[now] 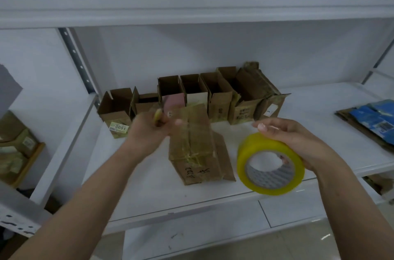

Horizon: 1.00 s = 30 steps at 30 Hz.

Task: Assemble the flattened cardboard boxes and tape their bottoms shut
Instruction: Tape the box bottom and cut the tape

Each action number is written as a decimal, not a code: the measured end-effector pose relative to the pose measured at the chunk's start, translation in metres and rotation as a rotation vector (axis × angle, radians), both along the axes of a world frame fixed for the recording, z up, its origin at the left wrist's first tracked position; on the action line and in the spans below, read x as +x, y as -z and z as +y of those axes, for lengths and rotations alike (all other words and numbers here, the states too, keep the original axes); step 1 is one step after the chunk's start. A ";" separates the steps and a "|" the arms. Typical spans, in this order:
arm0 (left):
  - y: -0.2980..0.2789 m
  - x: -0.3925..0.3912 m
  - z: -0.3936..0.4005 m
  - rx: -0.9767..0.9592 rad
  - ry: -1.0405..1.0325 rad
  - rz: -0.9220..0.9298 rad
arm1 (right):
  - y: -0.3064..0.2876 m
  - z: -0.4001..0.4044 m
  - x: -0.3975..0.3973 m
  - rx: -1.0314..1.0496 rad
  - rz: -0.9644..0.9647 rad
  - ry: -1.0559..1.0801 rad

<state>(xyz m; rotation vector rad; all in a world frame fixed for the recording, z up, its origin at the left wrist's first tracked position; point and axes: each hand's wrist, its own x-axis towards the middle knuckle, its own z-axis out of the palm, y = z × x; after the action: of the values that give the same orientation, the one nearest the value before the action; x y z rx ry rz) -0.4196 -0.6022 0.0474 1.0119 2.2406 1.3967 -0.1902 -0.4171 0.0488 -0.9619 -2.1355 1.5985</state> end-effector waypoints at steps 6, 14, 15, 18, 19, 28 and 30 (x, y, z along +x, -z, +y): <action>0.048 -0.005 -0.033 -0.050 -0.151 -0.177 | 0.006 0.001 -0.020 0.334 -0.315 -0.064; 0.069 -0.010 -0.028 0.002 -0.215 -0.212 | 0.001 0.007 -0.051 0.628 -0.503 -0.063; 0.072 -0.011 -0.027 0.001 -0.220 -0.211 | 0.003 0.009 -0.053 0.637 -0.518 -0.066; 0.085 -0.014 -0.023 -0.052 -0.205 -0.226 | 0.012 0.009 -0.061 0.629 -0.581 -0.080; 0.092 -0.013 -0.020 -0.078 -0.182 -0.264 | 0.019 0.010 -0.063 0.616 -0.623 -0.084; 0.126 0.010 0.001 0.003 -0.083 -0.648 | 0.085 0.006 -0.067 0.478 -0.711 -0.070; 0.129 0.011 0.000 -0.056 -0.049 -0.604 | 0.087 0.003 -0.068 0.459 -0.694 -0.050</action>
<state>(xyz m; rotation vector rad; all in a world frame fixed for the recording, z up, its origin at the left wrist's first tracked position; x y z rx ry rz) -0.4082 -0.6021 -0.0811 0.4319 1.8445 1.4115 -0.2579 -0.4143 -0.0380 -1.4359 -2.8055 0.7609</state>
